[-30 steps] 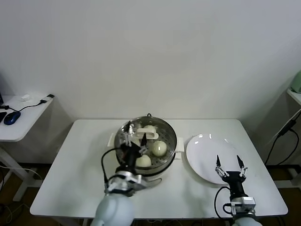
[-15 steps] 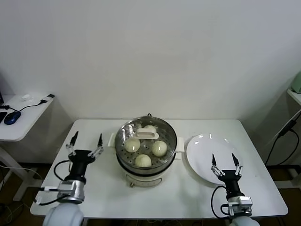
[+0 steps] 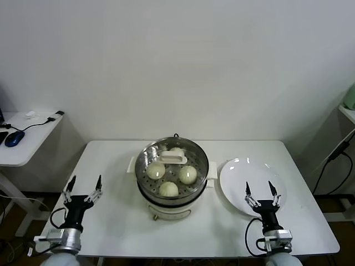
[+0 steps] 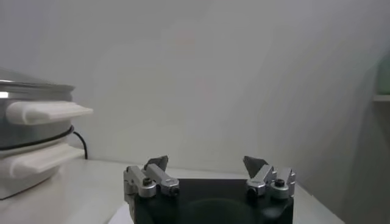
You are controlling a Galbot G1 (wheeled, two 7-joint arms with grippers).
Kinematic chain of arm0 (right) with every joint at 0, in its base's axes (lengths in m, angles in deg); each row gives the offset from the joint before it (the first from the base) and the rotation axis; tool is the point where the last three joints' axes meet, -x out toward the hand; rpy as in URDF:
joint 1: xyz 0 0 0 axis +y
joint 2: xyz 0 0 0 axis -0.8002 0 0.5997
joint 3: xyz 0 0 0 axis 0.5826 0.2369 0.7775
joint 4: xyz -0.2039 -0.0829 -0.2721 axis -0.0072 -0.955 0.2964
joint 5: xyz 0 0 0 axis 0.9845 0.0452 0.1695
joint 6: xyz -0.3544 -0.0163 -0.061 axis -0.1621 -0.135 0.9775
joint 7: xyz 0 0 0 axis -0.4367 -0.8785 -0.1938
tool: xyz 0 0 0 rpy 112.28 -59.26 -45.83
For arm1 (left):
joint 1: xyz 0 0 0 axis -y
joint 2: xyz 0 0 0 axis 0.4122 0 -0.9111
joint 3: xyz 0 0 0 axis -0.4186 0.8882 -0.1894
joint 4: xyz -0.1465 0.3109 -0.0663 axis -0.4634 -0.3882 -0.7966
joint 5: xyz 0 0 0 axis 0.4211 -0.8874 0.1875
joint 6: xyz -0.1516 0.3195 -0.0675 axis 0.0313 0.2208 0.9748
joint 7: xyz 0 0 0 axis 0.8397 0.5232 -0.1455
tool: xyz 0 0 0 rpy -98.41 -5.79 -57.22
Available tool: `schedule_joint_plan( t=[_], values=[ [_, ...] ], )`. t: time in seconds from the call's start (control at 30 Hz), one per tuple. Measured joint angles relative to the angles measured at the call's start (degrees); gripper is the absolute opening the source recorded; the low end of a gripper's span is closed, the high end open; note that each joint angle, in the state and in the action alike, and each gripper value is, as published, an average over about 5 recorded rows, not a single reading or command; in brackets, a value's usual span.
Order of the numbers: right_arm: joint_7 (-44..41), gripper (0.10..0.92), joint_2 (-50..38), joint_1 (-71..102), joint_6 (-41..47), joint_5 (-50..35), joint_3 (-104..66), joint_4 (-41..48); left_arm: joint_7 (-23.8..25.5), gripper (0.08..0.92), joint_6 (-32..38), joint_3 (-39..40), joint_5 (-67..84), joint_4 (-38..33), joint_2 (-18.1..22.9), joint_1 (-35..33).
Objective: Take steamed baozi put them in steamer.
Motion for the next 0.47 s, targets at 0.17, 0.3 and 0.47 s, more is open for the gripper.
schedule_joint_plan(
  t=[0.17,0.3,0.47],
  values=[
    [0.34,0.823,-0.59,-0.38,0.31,-0.32,1.16,0.1,1.26,0.823,2.68,0.2,1.15,3.21,-0.11,-0.84],
    [0.44,0.823,-0.9,-0.43,0.47,-0.55,1.76,0.14,1.88,0.823,4.25,0.5,1.86,4.51,-0.11,-1.43],
    [0.45,0.823,-1.18,-0.37,0.5,-0.76,2.14,0.14,2.2,0.823,5.37,0.78,2.3,5.17,-0.11,-1.96]
  ],
)
